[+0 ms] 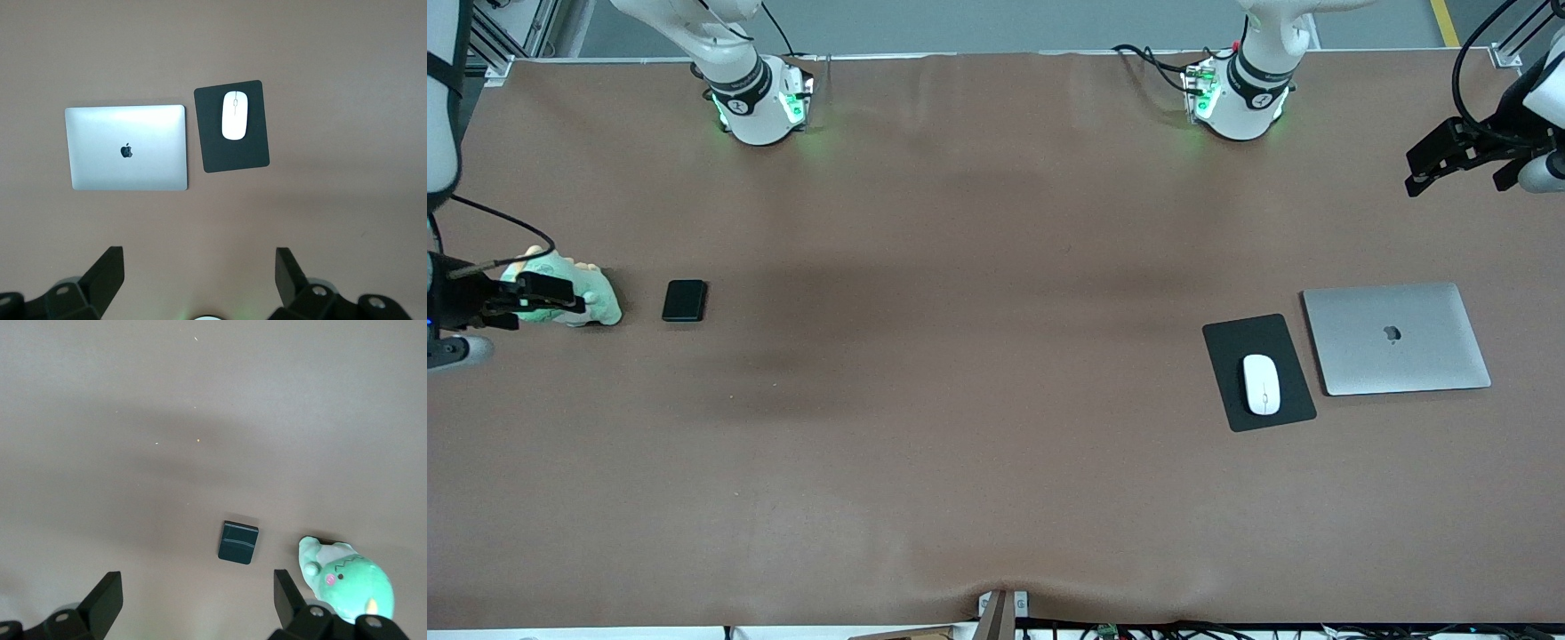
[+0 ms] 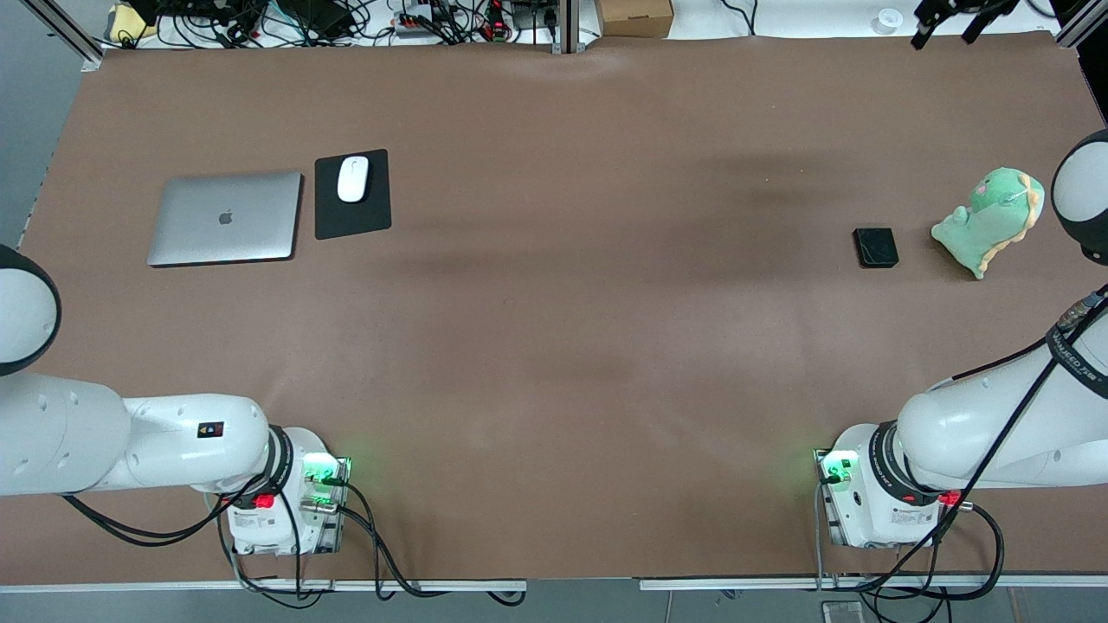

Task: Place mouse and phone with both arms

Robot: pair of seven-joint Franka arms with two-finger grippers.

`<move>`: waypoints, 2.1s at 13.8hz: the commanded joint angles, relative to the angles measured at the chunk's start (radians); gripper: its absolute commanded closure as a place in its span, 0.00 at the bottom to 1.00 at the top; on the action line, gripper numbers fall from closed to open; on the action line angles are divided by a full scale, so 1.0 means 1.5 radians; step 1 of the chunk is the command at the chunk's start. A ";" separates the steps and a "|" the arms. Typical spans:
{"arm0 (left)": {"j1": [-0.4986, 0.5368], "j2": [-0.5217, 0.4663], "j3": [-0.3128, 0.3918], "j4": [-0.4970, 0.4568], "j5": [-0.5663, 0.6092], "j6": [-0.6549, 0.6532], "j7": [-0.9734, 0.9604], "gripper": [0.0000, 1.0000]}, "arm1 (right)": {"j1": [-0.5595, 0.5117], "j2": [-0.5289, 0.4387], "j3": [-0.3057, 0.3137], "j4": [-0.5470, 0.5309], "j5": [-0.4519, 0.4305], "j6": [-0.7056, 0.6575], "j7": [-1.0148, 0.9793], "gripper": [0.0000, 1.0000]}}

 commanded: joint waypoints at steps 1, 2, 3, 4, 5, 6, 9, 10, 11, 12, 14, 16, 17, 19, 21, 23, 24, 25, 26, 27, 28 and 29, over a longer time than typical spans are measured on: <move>0.005 -0.002 -0.001 0.010 -0.013 -0.012 0.001 0.00 | 0.020 0.004 -0.004 0.075 -0.045 -0.045 -0.005 0.00; 0.004 -0.003 -0.001 0.010 -0.012 -0.012 0.001 0.00 | 0.032 0.003 -0.008 0.082 -0.049 -0.067 -0.002 0.00; 0.004 -0.002 -0.001 0.010 -0.012 -0.012 0.001 0.00 | 0.036 -0.002 -0.008 0.089 -0.050 -0.076 -0.002 0.00; 0.004 -0.002 -0.001 0.010 -0.012 -0.012 0.001 0.00 | 0.042 -0.008 -0.007 0.094 -0.050 -0.078 -0.002 0.00; 0.005 -0.002 -0.002 0.009 -0.012 -0.013 0.001 0.00 | 0.050 -0.021 -0.007 0.094 -0.047 -0.083 0.000 0.00; 0.004 -0.002 -0.001 0.009 -0.012 -0.013 0.001 0.00 | 0.055 -0.042 -0.008 0.091 -0.046 -0.100 0.000 0.00; 0.004 -0.001 -0.001 0.010 -0.012 -0.012 0.002 0.00 | 0.058 -0.093 -0.004 0.054 -0.044 -0.115 0.018 0.00; 0.005 0.000 -0.001 0.010 -0.012 -0.012 0.002 0.00 | 0.058 -0.108 -0.004 0.037 -0.044 -0.111 0.018 0.00; 0.005 0.000 -0.001 0.010 -0.012 -0.012 0.002 0.00 | 0.056 -0.118 -0.005 0.023 -0.044 -0.111 0.018 0.00; 0.004 0.001 -0.001 0.010 -0.012 -0.012 0.002 0.00 | 0.053 -0.131 -0.006 0.011 -0.043 -0.111 0.018 0.00; 0.005 0.001 -0.001 0.010 -0.012 -0.012 0.002 0.00 | 0.053 -0.169 -0.010 -0.041 -0.042 -0.100 0.019 0.00; 0.009 0.001 -0.001 0.010 -0.012 -0.012 0.003 0.00 | 0.058 -0.211 -0.015 -0.114 -0.042 -0.053 0.019 0.00; 0.009 0.001 -0.001 0.010 -0.012 -0.012 0.003 0.00 | 0.056 -0.232 -0.019 -0.146 -0.038 -0.033 0.019 0.00; 0.010 0.000 -0.001 0.010 -0.012 -0.012 0.003 0.00 | 0.057 -0.250 -0.021 -0.177 -0.036 -0.013 0.019 0.00; 0.010 -0.001 -0.001 0.010 -0.012 -0.012 0.005 0.00 | 0.058 -0.248 -0.021 -0.176 -0.031 -0.013 0.049 0.00; 0.020 -0.001 -0.002 0.010 -0.012 -0.012 0.013 0.00 | 0.069 -0.248 -0.019 -0.174 -0.032 -0.018 0.076 0.00; 0.021 -0.001 -0.001 0.010 -0.013 -0.012 0.014 0.00 | 0.069 -0.247 -0.019 -0.173 -0.032 -0.018 0.077 0.00; 0.022 0.000 -0.002 0.010 -0.014 -0.012 0.014 0.00 | 0.067 -0.247 -0.021 -0.173 -0.032 -0.017 0.077 0.00; 0.022 0.000 -0.001 0.011 -0.014 -0.012 0.014 0.00 | 0.066 -0.246 -0.021 -0.173 -0.032 -0.017 0.077 0.00; 0.022 0.001 -0.001 0.013 -0.014 -0.012 0.015 0.00 | 0.066 -0.246 -0.021 -0.172 -0.032 -0.017 0.078 0.00; 0.022 0.004 -0.001 0.020 -0.014 -0.012 0.013 0.00 | 0.066 -0.246 -0.021 -0.172 -0.032 -0.017 0.078 0.00; 0.022 0.005 -0.001 0.024 -0.014 -0.013 0.012 0.00 | 0.066 -0.245 -0.021 -0.172 -0.032 -0.016 0.078 0.00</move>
